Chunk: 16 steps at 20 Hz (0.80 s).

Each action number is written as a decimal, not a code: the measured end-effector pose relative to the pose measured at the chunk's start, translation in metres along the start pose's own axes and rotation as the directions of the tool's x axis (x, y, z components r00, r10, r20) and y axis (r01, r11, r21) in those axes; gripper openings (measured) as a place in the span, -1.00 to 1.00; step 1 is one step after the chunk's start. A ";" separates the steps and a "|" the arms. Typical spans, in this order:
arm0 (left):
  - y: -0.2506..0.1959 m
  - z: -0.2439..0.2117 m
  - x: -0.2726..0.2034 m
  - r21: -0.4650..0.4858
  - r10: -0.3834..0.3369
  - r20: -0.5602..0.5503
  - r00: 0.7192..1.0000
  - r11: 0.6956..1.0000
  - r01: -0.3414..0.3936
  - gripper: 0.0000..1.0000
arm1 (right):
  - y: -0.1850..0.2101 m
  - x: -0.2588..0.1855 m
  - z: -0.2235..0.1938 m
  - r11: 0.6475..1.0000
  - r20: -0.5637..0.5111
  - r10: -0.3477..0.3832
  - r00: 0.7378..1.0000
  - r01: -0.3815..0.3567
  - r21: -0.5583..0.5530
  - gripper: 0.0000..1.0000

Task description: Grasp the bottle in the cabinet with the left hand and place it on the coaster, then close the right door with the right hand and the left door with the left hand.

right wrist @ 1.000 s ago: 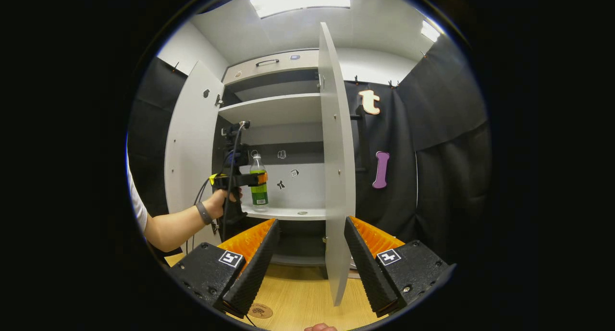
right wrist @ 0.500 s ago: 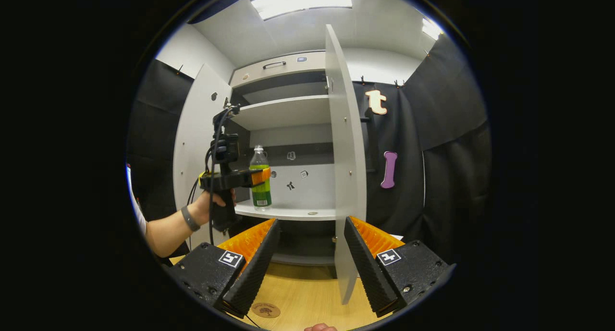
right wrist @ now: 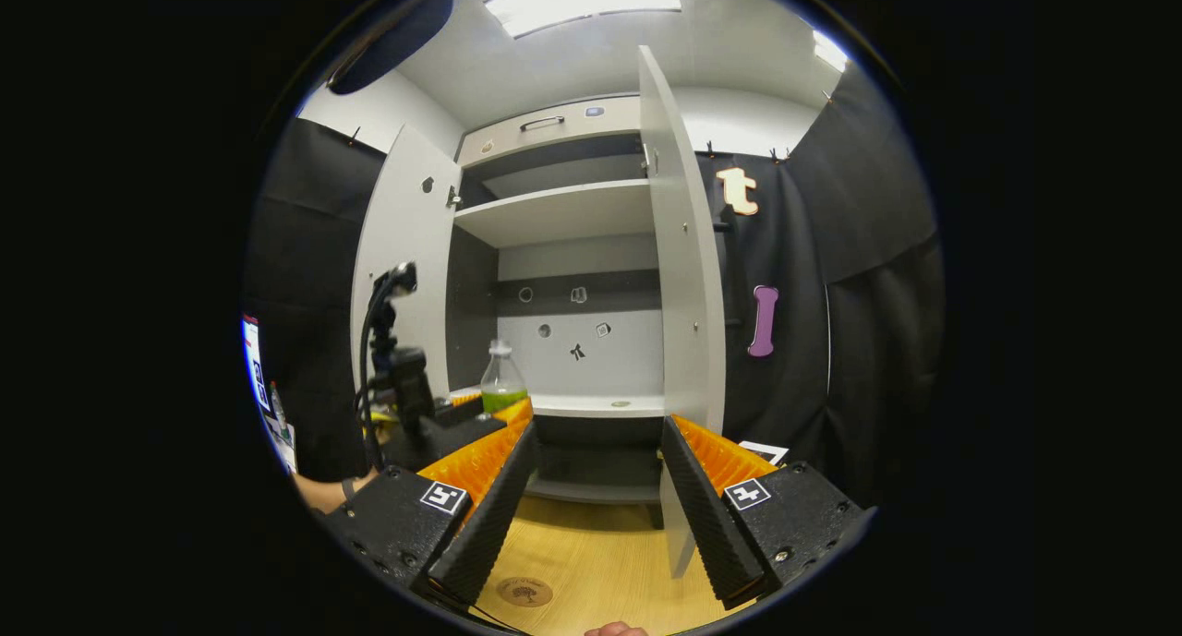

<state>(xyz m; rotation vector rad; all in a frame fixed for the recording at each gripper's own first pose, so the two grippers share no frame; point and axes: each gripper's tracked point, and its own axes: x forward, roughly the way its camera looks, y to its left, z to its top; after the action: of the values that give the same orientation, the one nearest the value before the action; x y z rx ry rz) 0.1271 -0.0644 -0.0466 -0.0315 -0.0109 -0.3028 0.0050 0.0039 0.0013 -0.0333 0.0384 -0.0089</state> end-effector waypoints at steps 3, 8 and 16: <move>-0.005 -0.024 -0.019 0.010 0.018 -0.010 1.000 1.000 -0.018 0.51 | 0.004 0.002 0.003 1.000 -0.011 0.022 1.000 -0.022 -0.009 0.67; -0.018 -0.090 -0.058 -0.016 0.040 -0.075 0.996 0.999 -0.041 0.52 | 0.010 0.005 0.021 0.997 0.001 0.065 0.998 -0.065 -0.050 0.67; -0.021 -0.187 -0.099 0.084 0.127 -0.175 0.976 0.990 -0.114 0.51 | 0.004 0.022 0.020 0.998 -0.045 0.065 0.997 -0.066 -0.023 0.67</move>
<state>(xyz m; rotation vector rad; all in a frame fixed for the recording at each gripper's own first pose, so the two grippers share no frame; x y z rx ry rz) 0.0279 -0.0611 -0.2339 0.0683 0.1587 -0.1825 0.0275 0.0087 0.0203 -0.0562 0.0836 0.0561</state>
